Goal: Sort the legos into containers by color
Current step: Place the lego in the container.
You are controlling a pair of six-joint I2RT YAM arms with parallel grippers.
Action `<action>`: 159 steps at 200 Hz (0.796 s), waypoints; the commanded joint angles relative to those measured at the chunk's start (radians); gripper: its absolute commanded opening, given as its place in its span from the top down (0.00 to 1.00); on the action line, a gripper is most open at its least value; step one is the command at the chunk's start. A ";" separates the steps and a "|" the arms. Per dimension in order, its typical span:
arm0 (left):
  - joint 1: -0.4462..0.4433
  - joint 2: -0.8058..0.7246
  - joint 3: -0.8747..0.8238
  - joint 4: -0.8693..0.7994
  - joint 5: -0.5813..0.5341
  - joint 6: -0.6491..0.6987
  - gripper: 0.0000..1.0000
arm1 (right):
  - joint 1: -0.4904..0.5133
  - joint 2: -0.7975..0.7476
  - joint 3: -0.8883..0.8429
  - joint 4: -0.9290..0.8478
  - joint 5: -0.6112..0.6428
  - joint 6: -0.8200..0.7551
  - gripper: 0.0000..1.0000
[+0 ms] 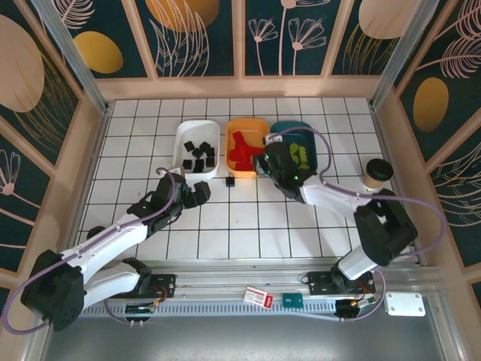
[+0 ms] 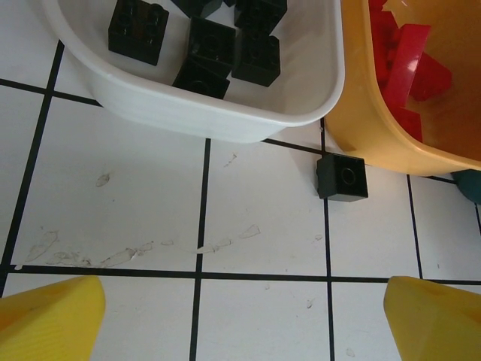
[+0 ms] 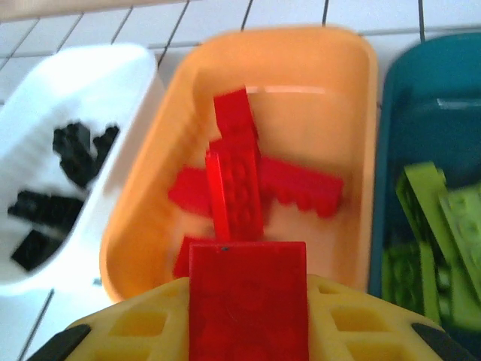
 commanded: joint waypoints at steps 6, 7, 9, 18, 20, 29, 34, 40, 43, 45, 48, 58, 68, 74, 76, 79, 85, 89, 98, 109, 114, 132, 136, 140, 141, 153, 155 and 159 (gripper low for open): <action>-0.001 -0.036 -0.012 -0.039 -0.027 -0.017 0.04 | -0.044 0.142 0.129 0.055 0.009 -0.025 0.73; -0.002 -0.038 -0.012 -0.040 -0.028 -0.016 0.05 | -0.046 0.150 0.134 0.054 0.009 -0.025 0.73; -0.002 -0.040 -0.012 -0.041 -0.029 -0.017 0.04 | -0.048 0.158 0.143 0.056 0.009 -0.025 0.72; -0.002 -0.049 -0.012 -0.049 -0.031 -0.018 0.04 | -0.061 0.202 0.193 0.045 0.005 -0.022 0.64; -0.002 -0.051 -0.012 -0.050 -0.032 -0.018 0.04 | -0.064 0.211 0.203 0.041 0.003 -0.021 0.61; -0.002 -0.061 -0.012 -0.056 -0.035 -0.018 0.04 | -0.075 0.242 0.245 0.021 -0.002 -0.014 0.43; -0.001 -0.068 -0.012 -0.060 -0.038 -0.018 0.04 | -0.076 0.254 0.261 0.012 0.001 -0.012 0.37; -0.002 -0.074 -0.010 -0.065 -0.040 -0.017 0.04 | -0.074 0.258 0.275 0.003 0.003 -0.011 0.32; -0.002 -0.078 -0.011 -0.067 -0.041 -0.018 0.04 | -0.072 0.258 0.277 0.002 0.004 -0.011 0.31; -0.002 -0.080 -0.011 -0.070 -0.042 -0.016 0.04 | -0.071 0.256 0.277 0.002 0.004 -0.010 0.30; -0.002 -0.084 -0.011 -0.072 -0.044 -0.015 0.04 | -0.068 0.251 0.274 0.002 0.006 -0.009 0.30; -0.002 -0.097 -0.010 -0.081 -0.055 -0.013 0.04 | -0.052 0.225 0.249 0.011 0.018 -0.002 0.27; -0.002 -0.108 -0.011 -0.087 -0.065 -0.011 0.04 | -0.026 0.187 0.209 0.023 0.045 0.007 0.26; -0.002 -0.114 -0.012 -0.089 -0.070 -0.010 0.04 | -0.007 0.162 0.179 0.030 0.063 0.017 0.26; -0.002 -0.116 -0.013 -0.089 -0.071 -0.009 0.03 | 0.001 0.153 0.171 0.033 0.069 0.021 0.26; -0.001 -0.120 -0.014 -0.089 -0.073 -0.009 0.04 | 0.011 0.136 0.150 0.040 0.077 0.028 0.26; -0.001 -0.123 -0.015 -0.089 -0.078 -0.009 0.03 | 0.038 0.112 0.108 0.055 0.085 0.045 0.25; -0.001 -0.125 -0.017 -0.089 -0.081 -0.009 0.03 | 0.058 0.097 0.083 0.064 0.091 0.056 0.25; -0.001 -0.127 -0.017 -0.092 -0.086 -0.009 0.03 | 0.106 0.077 0.036 0.068 0.121 0.089 0.25; -0.002 -0.128 -0.018 -0.091 -0.091 -0.009 0.03 | 0.165 0.067 -0.017 0.070 0.143 0.128 0.24; -0.002 -0.128 -0.018 -0.090 -0.092 -0.009 0.03 | 0.190 0.065 -0.039 0.071 0.153 0.148 0.24; -0.002 -0.126 -0.022 -0.090 -0.098 -0.011 0.03 | 0.267 0.097 -0.083 0.082 0.145 0.206 0.22; -0.001 -0.127 -0.023 -0.088 -0.097 -0.012 0.03 | 0.276 0.112 -0.081 0.077 0.140 0.217 0.21; -0.002 -0.125 -0.024 -0.087 -0.097 -0.011 0.03 | 0.283 0.129 -0.078 0.072 0.134 0.227 0.21; -0.002 -0.125 -0.024 -0.086 -0.095 -0.011 0.03 | 0.284 0.134 -0.077 0.072 0.133 0.229 0.21; -0.002 -0.124 -0.026 -0.085 -0.097 -0.011 0.03 | 0.289 0.187 -0.063 0.072 0.118 0.252 0.20; -0.002 -0.124 -0.026 -0.085 -0.097 -0.012 0.03 | 0.289 0.196 -0.059 0.072 0.116 0.255 0.20; -0.002 -0.124 -0.026 -0.085 -0.097 -0.011 0.03 | 0.290 0.213 -0.051 0.075 0.109 0.257 0.20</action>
